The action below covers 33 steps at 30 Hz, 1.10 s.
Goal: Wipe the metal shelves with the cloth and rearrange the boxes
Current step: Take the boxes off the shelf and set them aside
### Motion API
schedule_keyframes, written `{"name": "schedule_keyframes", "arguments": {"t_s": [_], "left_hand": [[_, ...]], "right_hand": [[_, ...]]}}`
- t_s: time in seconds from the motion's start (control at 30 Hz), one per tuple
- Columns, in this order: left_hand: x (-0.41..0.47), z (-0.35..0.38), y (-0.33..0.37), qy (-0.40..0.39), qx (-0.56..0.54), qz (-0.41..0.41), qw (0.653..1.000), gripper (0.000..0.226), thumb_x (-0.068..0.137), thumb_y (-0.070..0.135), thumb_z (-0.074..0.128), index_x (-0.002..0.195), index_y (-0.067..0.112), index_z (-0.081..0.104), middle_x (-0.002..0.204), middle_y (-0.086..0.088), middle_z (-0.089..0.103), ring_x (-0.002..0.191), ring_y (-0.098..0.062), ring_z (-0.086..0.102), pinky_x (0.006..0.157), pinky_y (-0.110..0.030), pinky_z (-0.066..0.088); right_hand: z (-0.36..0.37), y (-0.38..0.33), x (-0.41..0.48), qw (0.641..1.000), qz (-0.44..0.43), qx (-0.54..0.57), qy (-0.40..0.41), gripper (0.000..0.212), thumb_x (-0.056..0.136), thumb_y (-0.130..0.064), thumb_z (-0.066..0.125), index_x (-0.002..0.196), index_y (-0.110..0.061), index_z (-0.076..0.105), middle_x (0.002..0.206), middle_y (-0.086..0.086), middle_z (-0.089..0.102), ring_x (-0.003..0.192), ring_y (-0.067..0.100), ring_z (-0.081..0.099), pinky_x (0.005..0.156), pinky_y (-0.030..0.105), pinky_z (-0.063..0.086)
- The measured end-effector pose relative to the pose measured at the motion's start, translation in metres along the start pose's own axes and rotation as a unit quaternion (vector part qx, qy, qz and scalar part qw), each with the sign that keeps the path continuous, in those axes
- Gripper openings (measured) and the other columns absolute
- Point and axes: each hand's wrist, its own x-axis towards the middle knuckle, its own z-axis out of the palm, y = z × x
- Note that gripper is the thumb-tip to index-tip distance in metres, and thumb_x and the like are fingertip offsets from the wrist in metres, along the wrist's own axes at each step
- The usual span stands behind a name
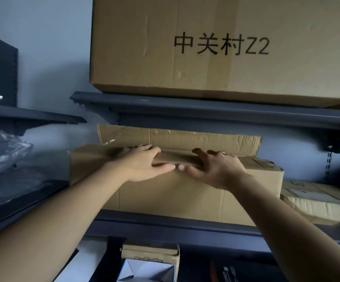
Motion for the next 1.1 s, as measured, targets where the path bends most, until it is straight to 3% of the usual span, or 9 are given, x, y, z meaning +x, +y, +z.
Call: {"name": "schedule_keyframes", "arguments": {"t_s": [0.07, 0.2, 0.33, 0.53, 0.73, 0.93, 1.1], "left_hand": [[0.001, -0.002, -0.005, -0.026, 0.003, 0.007, 1.0, 0.103, 0.069, 0.099, 0.021, 0.148, 0.035, 0.037, 0.154, 0.005, 0.04, 0.138, -0.021, 0.041, 0.107, -0.048, 0.04], [0.008, -0.008, -0.013, -0.066, -0.005, -0.007, 0.998, 0.125, 0.052, 0.108, 0.028, 0.15, 0.03, 0.04, 0.154, 0.001, 0.041, 0.138, -0.023, 0.043, 0.109, -0.046, 0.042], [0.014, -0.013, -0.012, -0.105, -0.011, -0.006, 0.994, 0.115, 0.062, 0.097, 0.044, 0.15, 0.022, 0.044, 0.154, -0.008, 0.039, 0.135, -0.027, 0.046, 0.109, -0.04, 0.042], [0.02, -0.008, -0.014, -0.11, -0.023, 0.013, 0.994, 0.126, 0.048, 0.101, 0.034, 0.142, 0.019, 0.054, 0.144, -0.006, 0.05, 0.126, -0.023, 0.052, 0.104, -0.04, 0.046], [0.028, -0.003, -0.02, -0.105, -0.027, 0.028, 0.994, 0.139, 0.04, 0.108, 0.028, 0.144, 0.019, 0.052, 0.148, -0.003, 0.05, 0.131, -0.022, 0.049, 0.105, -0.039, 0.045], [0.031, 0.001, -0.024, -0.084, -0.016, 0.054, 0.995, 0.133, 0.039, 0.111, 0.024, 0.116, 0.012, 0.07, 0.12, -0.008, 0.064, 0.11, -0.022, 0.061, 0.095, -0.045, 0.053], [0.034, 0.006, -0.027, -0.074, -0.01, 0.058, 0.996, 0.127, 0.04, 0.111, 0.025, 0.106, 0.01, 0.065, 0.131, -0.008, 0.059, 0.118, -0.022, 0.057, 0.1, -0.046, 0.05]], "right_hand": [[-0.002, -0.004, 0.001, 1.0, -0.001, -0.009, -0.015, 0.087, 0.079, -0.094, 0.023, 0.133, -0.031, 0.05, 0.105, -0.001, 0.063, 0.084, 0.016, 0.057, 0.06, 0.022, 0.041], [0.004, -0.002, 0.007, 0.999, 0.013, -0.049, -0.005, 0.095, 0.071, -0.101, 0.015, 0.112, -0.029, 0.061, 0.09, -0.005, 0.062, 0.078, 0.013, 0.058, 0.063, 0.028, 0.044], [0.006, 0.0, 0.013, 0.999, 0.015, -0.038, -0.023, 0.104, 0.062, -0.105, 0.008, 0.098, -0.026, 0.064, 0.082, -0.006, 0.06, 0.077, 0.012, 0.058, 0.065, 0.029, 0.044], [0.008, 0.002, 0.022, 0.997, -0.006, -0.047, -0.059, 0.105, 0.061, -0.105, 0.005, 0.095, -0.024, 0.064, 0.081, -0.005, 0.06, 0.079, 0.013, 0.057, 0.072, 0.033, 0.046], [0.007, 0.006, 0.029, 0.996, -0.041, -0.034, -0.068, 0.102, 0.067, -0.101, 0.011, 0.086, -0.018, 0.067, 0.078, 0.001, 0.067, 0.074, 0.014, 0.062, 0.066, 0.03, 0.049], [0.003, 0.003, 0.028, 0.994, -0.047, -0.03, -0.089, 0.097, 0.068, -0.097, 0.021, 0.085, -0.014, 0.067, 0.079, 0.005, 0.068, 0.071, 0.017, 0.06, 0.062, 0.028, 0.044], [0.003, 0.001, 0.026, 0.995, -0.045, -0.04, -0.085, 0.092, 0.068, -0.096, 0.025, 0.088, -0.017, 0.066, 0.078, 0.001, 0.065, 0.072, 0.014, 0.06, 0.062, 0.028, 0.043]]}}
